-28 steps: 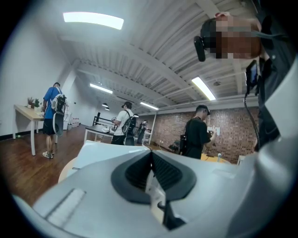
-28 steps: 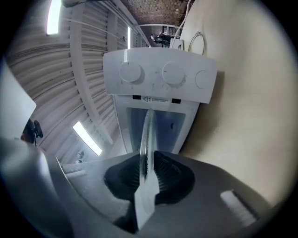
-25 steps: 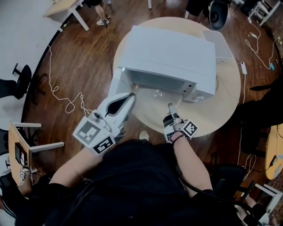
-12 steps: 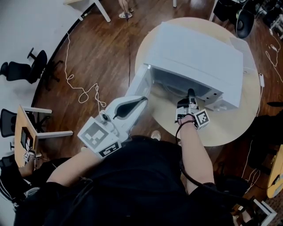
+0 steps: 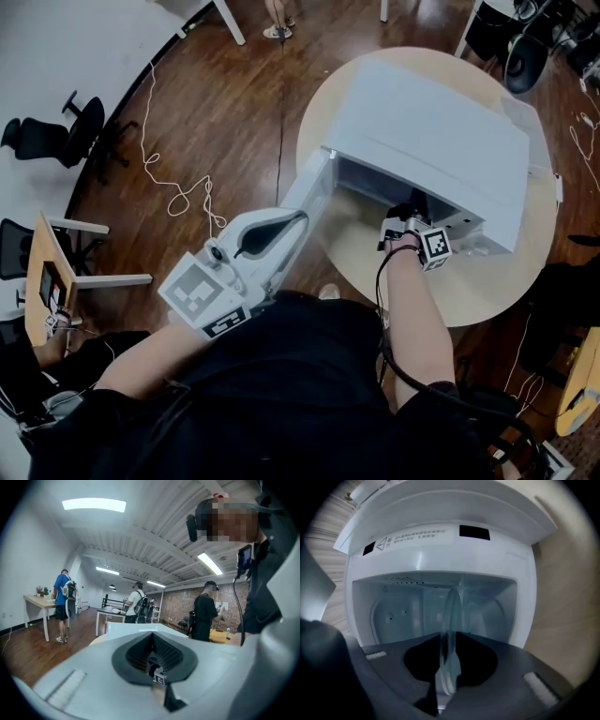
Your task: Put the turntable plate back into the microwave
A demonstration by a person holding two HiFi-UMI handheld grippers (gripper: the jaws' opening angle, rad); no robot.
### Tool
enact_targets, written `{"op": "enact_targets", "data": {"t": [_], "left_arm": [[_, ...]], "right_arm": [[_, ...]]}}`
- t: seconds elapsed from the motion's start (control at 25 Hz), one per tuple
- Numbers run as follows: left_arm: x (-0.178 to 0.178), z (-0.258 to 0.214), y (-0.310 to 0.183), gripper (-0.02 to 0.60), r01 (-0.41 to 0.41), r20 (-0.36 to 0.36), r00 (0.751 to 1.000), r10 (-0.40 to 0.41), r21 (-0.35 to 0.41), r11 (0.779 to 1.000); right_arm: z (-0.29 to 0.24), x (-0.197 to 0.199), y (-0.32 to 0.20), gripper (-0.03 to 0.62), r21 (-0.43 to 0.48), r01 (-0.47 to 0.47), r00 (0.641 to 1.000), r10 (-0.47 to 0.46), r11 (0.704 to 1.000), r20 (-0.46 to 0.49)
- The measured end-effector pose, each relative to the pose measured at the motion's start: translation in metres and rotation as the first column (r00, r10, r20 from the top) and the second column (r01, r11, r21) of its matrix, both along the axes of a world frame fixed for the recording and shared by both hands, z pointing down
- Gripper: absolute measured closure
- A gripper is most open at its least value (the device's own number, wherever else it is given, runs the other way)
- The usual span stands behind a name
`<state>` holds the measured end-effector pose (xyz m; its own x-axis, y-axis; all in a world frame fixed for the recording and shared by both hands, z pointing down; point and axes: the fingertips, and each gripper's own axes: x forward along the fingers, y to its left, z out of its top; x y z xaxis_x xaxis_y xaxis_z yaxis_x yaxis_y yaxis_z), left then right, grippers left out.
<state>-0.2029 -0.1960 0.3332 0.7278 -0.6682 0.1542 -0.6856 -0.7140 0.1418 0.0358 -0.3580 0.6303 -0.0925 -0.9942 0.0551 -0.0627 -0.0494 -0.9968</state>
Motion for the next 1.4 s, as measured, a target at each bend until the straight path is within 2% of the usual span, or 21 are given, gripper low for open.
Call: {"op": "enact_targets", "data": {"t": [0.2, 0.32, 0.48, 0.52, 0.6, 0.68, 0.76, 0.84, 0.92, 1.04, 1.16, 1.28, 1.36, 1.4], "left_arm": [[-0.010, 0.001, -0.004, 0.578, 0.013, -0.010, 1.000, -0.014, -0.018, 1.000], [-0.012, 0.002, -0.007, 0.578, 0.019, -0.023, 1.000, -0.019, -0.022, 1.000], [-0.010, 0.002, -0.012, 0.578, 0.019, -0.046, 0.999, -0.020, -0.027, 0.999], [-0.009, 0.002, -0.013, 0.578, 0.018, -0.053, 0.998, -0.020, -0.031, 0.999], [-0.008, 0.004, -0.013, 0.578, 0.017, -0.065, 0.998, -0.020, -0.040, 0.999], [-0.008, 0.006, -0.014, 0.578, 0.021, -0.077, 0.997, -0.025, -0.046, 0.999], [-0.006, 0.007, -0.015, 0.578, 0.025, -0.087, 0.996, -0.029, -0.048, 0.999], [-0.004, 0.008, -0.015, 0.578, 0.026, -0.092, 0.995, -0.030, -0.045, 0.999], [-0.003, 0.008, -0.013, 0.578, 0.027, -0.094, 0.995, -0.031, -0.040, 0.999], [-0.001, 0.006, -0.010, 0.578, 0.030, -0.089, 0.996, -0.032, -0.025, 0.999], [-0.003, 0.009, -0.012, 0.578, 0.051, -0.105, 0.993, -0.054, -0.032, 0.998], [0.001, 0.014, -0.013, 0.578, 0.067, -0.114, 0.991, -0.072, -0.048, 0.997], [0.004, 0.016, -0.011, 0.578, 0.080, -0.104, 0.991, -0.084, -0.044, 0.996], [0.006, 0.017, -0.011, 0.578, 0.089, -0.094, 0.991, -0.092, -0.033, 0.995]], "right_arm": [[-0.003, -0.002, -0.004, 0.549, -0.048, -0.024, 1.000, 0.023, 0.999, -0.011], [0.009, 0.001, 0.001, 0.568, -0.167, -0.034, 0.999, 0.027, 0.985, -0.044], [0.022, 0.002, 0.009, 0.545, -0.353, -0.032, 0.996, 0.000, 0.935, -0.090], [0.021, 0.000, 0.010, 0.517, -0.376, -0.020, 0.993, -0.026, 0.926, -0.116], [0.014, -0.005, 0.008, 0.387, -0.409, 0.018, 0.980, -0.097, 0.912, -0.173], [0.009, -0.009, 0.008, 0.303, -0.450, 0.040, 0.968, -0.147, 0.892, -0.204], [0.008, -0.009, 0.013, 0.282, -0.520, 0.039, 0.942, -0.205, 0.853, -0.265], [0.008, -0.004, 0.022, 0.281, -0.589, 0.014, 0.899, -0.268, 0.808, -0.347], [0.008, 0.002, 0.032, 0.278, -0.623, -0.016, 0.867, -0.299, 0.782, -0.397], [0.010, 0.005, 0.046, 0.277, -0.627, -0.007, 0.872, -0.303, 0.779, -0.386], [0.023, 0.007, 0.063, 0.277, -0.629, 0.018, 0.904, -0.281, 0.778, -0.322], [0.034, 0.010, 0.076, 0.278, -0.604, 0.060, 0.929, -0.266, 0.794, -0.259], [0.029, 0.007, 0.083, 0.278, -0.568, 0.116, 0.913, -0.313, 0.815, -0.262], [0.022, 0.002, 0.087, 0.279, -0.542, 0.163, 0.892, -0.358, 0.825, -0.277]]}}
